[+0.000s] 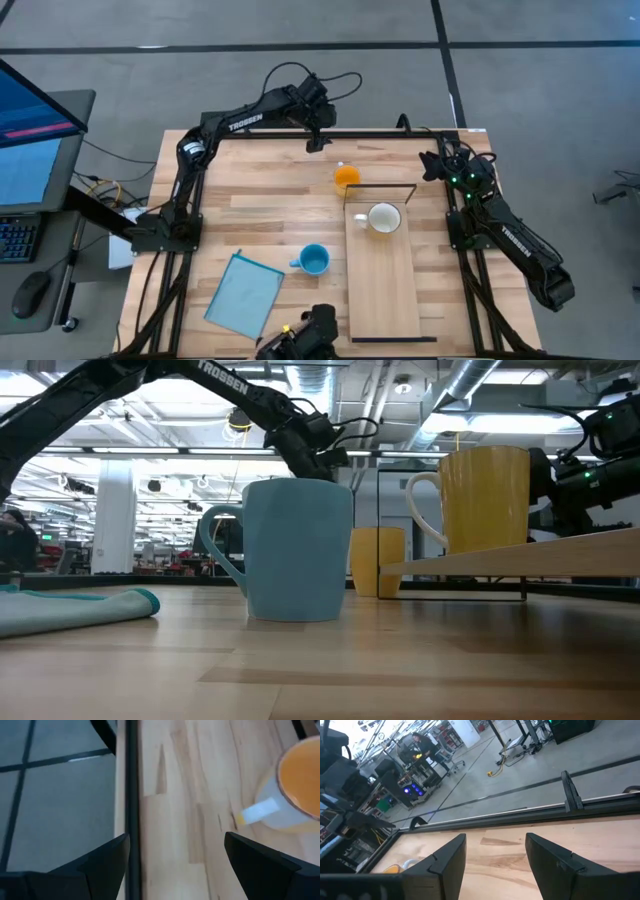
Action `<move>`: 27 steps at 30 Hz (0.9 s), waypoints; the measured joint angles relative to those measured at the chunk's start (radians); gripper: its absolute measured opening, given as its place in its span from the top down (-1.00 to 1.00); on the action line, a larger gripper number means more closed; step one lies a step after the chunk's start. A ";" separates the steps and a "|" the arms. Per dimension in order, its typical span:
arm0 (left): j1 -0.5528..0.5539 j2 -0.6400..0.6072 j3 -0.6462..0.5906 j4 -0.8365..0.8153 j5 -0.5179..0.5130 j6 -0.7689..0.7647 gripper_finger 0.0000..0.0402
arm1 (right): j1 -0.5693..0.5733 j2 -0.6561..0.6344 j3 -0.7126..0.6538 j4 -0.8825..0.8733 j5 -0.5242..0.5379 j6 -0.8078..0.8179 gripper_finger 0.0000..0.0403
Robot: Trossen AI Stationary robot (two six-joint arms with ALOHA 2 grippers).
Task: Stack small to large cups/mugs on shelf
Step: Put the yellow cup on the shelf
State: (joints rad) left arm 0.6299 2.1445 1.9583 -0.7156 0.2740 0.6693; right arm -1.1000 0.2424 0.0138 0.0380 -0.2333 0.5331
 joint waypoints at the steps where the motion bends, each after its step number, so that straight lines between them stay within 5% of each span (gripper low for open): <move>1: 0.002 0.000 0.000 0.007 0.006 0.000 -0.58 | 0.000 0.000 0.000 0.000 0.000 0.000 -0.12; 4: 0.005 0.000 0.000 0.011 0.066 -0.008 -0.58 | 0.000 0.000 0.000 0.000 0.000 -0.001 -0.12; 9: 0.032 0.000 0.000 -0.031 0.406 0.059 -0.58 | 0.000 0.000 0.000 0.000 0.000 0.000 -0.12; 11: 0.039 0.000 0.000 -0.039 0.464 0.073 -0.58 | 0.000 0.000 0.000 0.000 0.000 0.001 -0.12; 27: 0.039 0.002 -0.207 0.158 0.507 0.221 -0.58 | 0.000 0.000 0.000 0.000 0.000 0.027 -0.12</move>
State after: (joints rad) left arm 0.6685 2.1468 1.7512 -0.5576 0.7805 0.8905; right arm -1.1000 0.2428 0.0136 0.0379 -0.2333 0.5603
